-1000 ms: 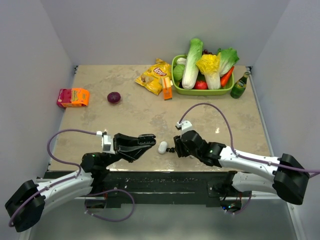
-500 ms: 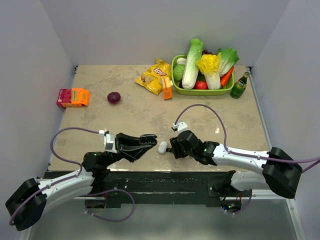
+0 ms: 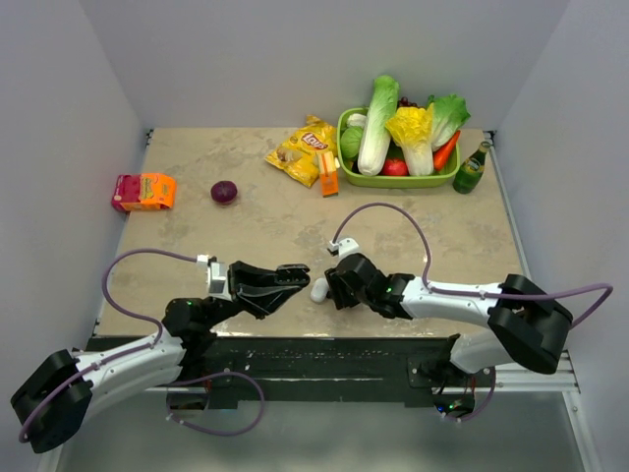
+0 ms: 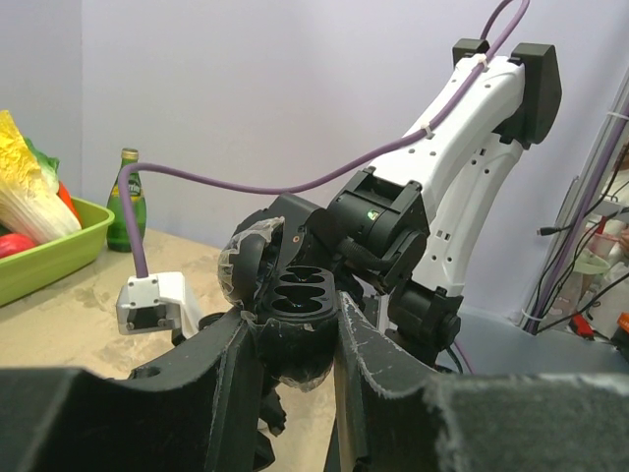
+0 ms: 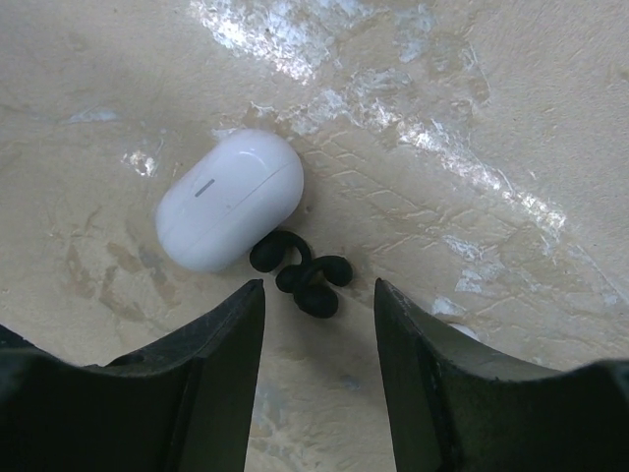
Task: Insert the wireless bluetooth earbuds into the charging case
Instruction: Pick up the earbud from the center of the board.
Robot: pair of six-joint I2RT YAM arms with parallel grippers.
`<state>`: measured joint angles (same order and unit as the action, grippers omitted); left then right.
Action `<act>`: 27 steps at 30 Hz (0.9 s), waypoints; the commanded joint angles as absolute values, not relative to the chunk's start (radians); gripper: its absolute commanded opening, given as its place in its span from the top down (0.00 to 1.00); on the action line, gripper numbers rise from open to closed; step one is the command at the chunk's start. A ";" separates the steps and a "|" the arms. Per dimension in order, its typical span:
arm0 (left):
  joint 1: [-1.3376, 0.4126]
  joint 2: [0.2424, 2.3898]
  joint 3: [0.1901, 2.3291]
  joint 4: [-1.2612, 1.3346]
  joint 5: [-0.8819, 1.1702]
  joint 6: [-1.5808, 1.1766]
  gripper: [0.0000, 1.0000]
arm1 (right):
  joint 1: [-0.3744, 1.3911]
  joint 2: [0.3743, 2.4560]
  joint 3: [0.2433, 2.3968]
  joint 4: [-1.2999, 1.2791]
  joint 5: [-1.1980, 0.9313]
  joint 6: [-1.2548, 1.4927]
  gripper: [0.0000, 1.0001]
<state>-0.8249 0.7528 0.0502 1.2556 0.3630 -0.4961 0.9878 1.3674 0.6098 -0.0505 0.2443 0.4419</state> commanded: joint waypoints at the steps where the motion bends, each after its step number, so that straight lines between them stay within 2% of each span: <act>1: -0.824 0.750 -0.130 1.296 0.353 -0.479 1.00 | 0.988 1.385 0.649 -0.008 0.282 0.449 0.50; 9: -0.824 0.764 -0.132 1.301 0.353 -0.476 1.00 | 0.988 1.401 0.643 -0.012 0.314 0.462 0.57; 27: -0.824 0.787 -0.140 1.318 0.357 -0.483 1.00 | 0.988 1.367 0.632 -0.057 0.365 0.485 0.65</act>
<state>-0.8249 0.7856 0.0502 1.2480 0.3626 -0.4950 0.9882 1.4014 0.6106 -0.0475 0.3172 0.4694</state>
